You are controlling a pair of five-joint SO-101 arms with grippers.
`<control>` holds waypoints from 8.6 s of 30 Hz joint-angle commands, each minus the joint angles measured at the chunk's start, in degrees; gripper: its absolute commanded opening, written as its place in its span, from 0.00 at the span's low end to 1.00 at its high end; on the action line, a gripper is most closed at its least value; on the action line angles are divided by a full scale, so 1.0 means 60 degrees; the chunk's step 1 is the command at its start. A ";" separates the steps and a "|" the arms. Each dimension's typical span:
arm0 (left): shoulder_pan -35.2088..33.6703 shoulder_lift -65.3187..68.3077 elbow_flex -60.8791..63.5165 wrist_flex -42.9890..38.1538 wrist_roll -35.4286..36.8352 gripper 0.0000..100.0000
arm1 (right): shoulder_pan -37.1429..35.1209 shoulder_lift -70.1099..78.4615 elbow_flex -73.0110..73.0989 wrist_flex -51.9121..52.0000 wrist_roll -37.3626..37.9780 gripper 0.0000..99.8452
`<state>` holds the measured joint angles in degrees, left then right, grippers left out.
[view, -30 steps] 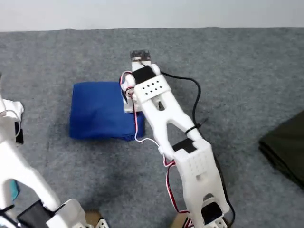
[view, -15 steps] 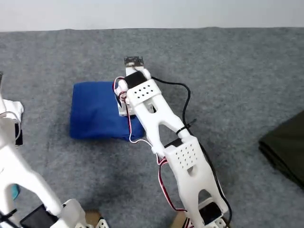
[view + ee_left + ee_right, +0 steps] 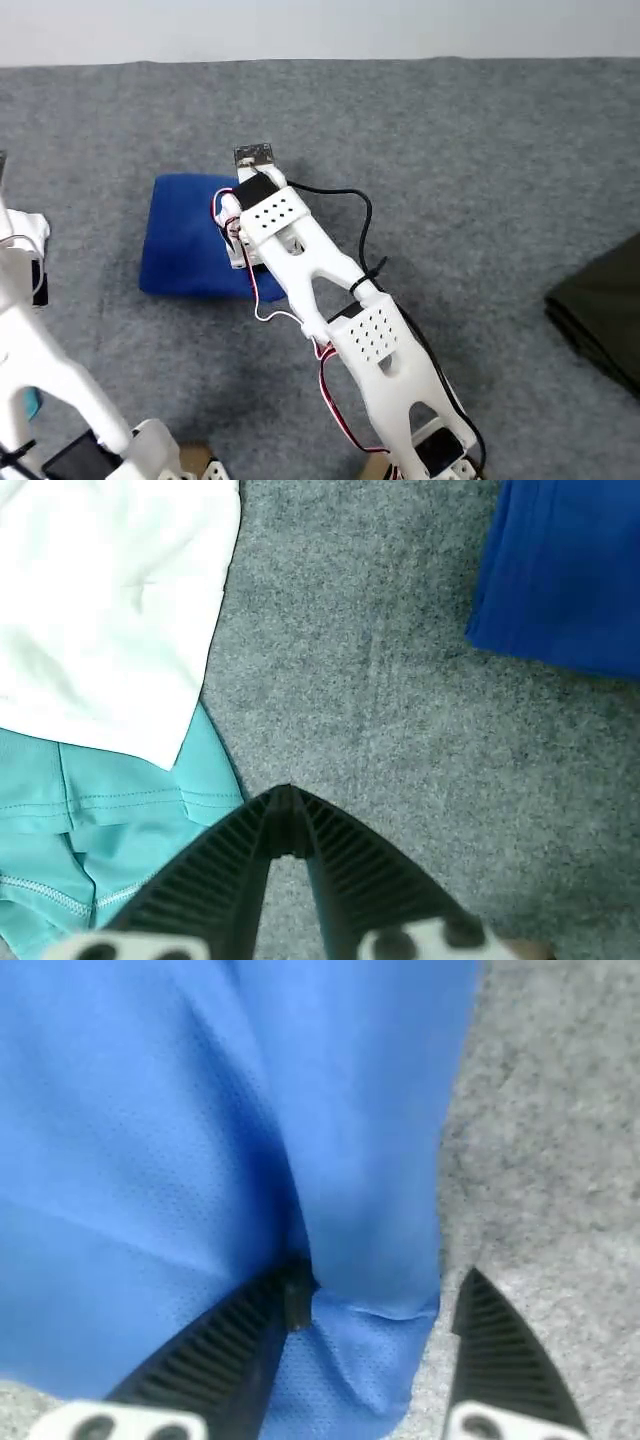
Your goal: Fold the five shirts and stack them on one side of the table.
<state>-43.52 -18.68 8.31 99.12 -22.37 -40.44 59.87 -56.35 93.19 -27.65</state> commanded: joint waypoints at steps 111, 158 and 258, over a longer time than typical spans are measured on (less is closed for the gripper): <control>0.0000 -0.0322 0.0564 0.0220 0.0029 0.00 | 0.4960 0.0271 -0.0982 -0.1443 -0.1114 0.24; 0.0000 -0.0308 0.0579 0.0220 0.0029 0.00 | 0.4755 0.1956 -0.3912 -0.1692 -0.2769 0.40; 0.1040 -0.0322 0.1136 0.0220 0.1158 0.00 | 1.3297 -0.4125 -0.0938 0.1516 0.6579 0.01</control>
<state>-37.45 -18.68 15.60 99.12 -15.96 39.47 42.55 -61.45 100.40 11.30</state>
